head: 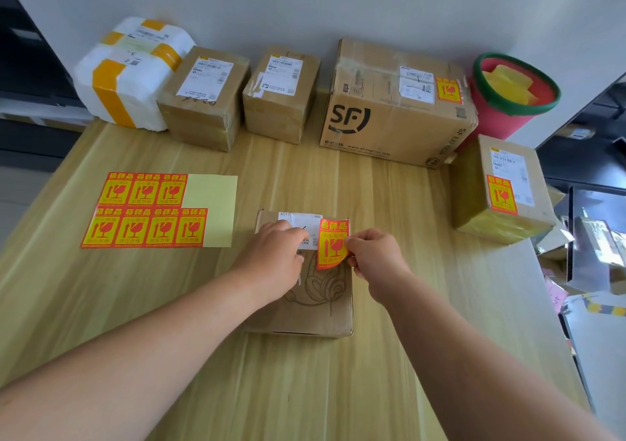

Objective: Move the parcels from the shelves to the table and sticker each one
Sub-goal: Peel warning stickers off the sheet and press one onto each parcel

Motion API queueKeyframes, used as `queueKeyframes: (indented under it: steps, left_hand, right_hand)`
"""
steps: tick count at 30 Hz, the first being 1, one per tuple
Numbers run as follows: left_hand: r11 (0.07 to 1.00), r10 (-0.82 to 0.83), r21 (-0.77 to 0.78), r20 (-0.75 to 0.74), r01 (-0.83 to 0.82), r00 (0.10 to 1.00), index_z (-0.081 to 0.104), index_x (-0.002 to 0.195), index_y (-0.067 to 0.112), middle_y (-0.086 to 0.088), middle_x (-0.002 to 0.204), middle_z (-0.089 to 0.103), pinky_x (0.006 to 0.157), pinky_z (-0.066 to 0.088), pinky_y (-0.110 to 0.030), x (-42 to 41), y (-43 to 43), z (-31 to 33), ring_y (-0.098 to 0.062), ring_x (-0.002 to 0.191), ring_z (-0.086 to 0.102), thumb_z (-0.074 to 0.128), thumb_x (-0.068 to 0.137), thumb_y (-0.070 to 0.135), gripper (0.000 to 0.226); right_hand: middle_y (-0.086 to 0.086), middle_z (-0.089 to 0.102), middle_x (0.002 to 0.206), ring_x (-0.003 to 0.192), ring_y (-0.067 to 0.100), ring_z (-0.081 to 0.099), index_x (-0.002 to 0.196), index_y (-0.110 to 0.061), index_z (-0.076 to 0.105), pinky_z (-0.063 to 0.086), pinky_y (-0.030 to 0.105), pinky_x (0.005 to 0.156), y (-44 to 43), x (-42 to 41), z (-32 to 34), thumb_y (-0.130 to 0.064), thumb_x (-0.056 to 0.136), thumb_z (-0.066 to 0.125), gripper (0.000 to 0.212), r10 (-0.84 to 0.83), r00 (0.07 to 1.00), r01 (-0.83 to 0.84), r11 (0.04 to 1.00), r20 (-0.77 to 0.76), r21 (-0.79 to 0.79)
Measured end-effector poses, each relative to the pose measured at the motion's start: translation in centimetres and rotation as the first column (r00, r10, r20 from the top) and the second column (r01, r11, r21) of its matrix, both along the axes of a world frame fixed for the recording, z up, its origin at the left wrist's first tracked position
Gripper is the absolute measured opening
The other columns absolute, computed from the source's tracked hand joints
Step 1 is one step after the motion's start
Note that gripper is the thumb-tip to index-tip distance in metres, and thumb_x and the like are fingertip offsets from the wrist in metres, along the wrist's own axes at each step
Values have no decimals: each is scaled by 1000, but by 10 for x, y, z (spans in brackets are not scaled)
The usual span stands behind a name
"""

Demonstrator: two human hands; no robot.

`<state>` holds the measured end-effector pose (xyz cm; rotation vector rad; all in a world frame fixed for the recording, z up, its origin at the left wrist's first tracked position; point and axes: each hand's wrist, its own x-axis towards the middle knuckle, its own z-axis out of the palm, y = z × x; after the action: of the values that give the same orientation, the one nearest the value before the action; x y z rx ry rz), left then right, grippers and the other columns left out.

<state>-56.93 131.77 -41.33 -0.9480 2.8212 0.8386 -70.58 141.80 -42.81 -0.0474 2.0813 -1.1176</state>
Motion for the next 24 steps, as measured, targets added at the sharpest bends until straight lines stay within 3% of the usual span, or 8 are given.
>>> queueKeyframes:
  steps: [16,24]
  left_hand:
    - [1000,24,8,13,-24,1000,51,133,16,-4,127,51,99,39,-33,-1,0,-2,-21,122,43,51,94,18,39]
    - [1000,10,9,13,-10,1000,51,133,16,-3,128,51,98,38,-31,-3,-1,-3,-21,122,42,51,94,19,38]
  right_hand:
    - [6,57,59,51,19,47,84,-4,62,36,27,47,-5,0,-8,-7,83,53,10,12,998,-9,999,-62,41]
    - [7,61,65,59,22,53,77,-9,61,44,34,57,-7,0,-12,-9,80,55,6,30,992,-21,997,-122,75]
